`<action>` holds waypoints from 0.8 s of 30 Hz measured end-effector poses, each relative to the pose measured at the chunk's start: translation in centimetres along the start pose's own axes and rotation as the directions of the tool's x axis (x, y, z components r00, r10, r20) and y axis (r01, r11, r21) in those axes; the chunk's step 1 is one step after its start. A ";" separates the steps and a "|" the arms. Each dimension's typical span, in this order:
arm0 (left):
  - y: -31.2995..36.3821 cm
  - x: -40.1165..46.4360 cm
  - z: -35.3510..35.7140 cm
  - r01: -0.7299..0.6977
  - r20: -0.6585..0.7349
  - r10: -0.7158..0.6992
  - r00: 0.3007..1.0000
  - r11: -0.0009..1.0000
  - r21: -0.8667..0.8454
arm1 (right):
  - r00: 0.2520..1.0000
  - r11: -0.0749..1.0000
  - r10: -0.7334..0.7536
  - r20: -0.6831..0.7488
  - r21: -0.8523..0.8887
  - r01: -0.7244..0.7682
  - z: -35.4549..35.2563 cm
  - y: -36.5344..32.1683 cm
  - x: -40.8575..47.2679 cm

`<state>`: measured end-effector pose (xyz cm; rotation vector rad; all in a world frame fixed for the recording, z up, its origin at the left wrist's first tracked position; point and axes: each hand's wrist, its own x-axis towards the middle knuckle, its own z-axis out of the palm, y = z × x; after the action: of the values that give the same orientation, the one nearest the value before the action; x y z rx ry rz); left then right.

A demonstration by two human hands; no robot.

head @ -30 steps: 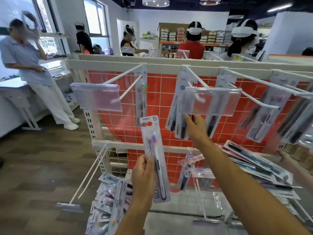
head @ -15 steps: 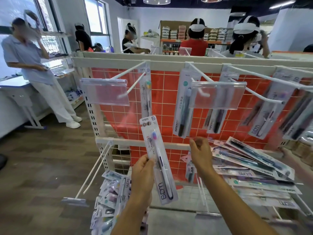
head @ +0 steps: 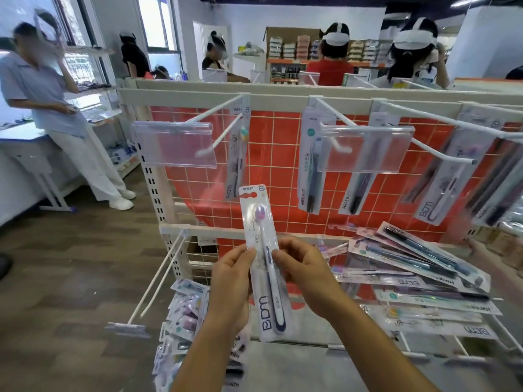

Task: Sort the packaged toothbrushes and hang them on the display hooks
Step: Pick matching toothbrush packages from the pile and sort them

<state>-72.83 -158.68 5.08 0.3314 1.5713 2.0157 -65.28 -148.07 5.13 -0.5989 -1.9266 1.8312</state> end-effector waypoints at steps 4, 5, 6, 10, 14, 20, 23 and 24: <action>0.4 -0.2 -0.2 -0.003 0.012 0.003 1.000 1.000 -0.011 | 1.000 0.999 -0.023 -0.005 0.033 0.023 0.4 -0.3 -0.2; 0.5 -0.2 -0.3 -0.008 0.013 0.008 1.000 1.000 -0.007 | 1.000 0.999 -0.028 -0.002 0.040 0.028 0.4 -0.3 -0.2; 0.5 -0.2 -0.3 -0.012 0.012 0.012 1.000 1.000 -0.003 | 1.000 0.998 -0.028 0.003 0.049 0.028 0.5 -0.2 -0.3; -0.2 -0.1 -0.7 0.014 0.002 -0.014 1.000 0.997 0.075 | 0.999 0.998 0.037 0.025 0.043 -0.038 0.8 0.7 -0.3; -1.2 0.0 -1.0 0.112 0.016 -0.116 0.993 0.980 0.162 | 0.986 0.985 0.167 0.003 -0.033 -0.167 1.0 2.2 -0.4; -2.1 0.3 -1.2 0.166 0.018 -0.173 0.985 0.965 0.202 | 0.979 0.978 0.203 -0.022 -0.034 -0.204 1.0 3.3 -0.5; -2.0 0.3 -1.1 0.163 0.024 -0.171 0.985 0.967 0.195 | 0.979 0.979 0.201 -0.035 -0.031 -0.202 1.0 3.3 -0.4; -1.9 0.3 -1.1 0.160 0.025 -0.168 0.985 0.968 0.195 | 0.979 0.980 0.198 -0.042 -0.029 -0.199 1.0 3.3 -0.5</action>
<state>-73.09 -159.11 2.88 0.3025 1.7130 1.7267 -65.39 -149.03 1.78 -0.8593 -1.9348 1.8939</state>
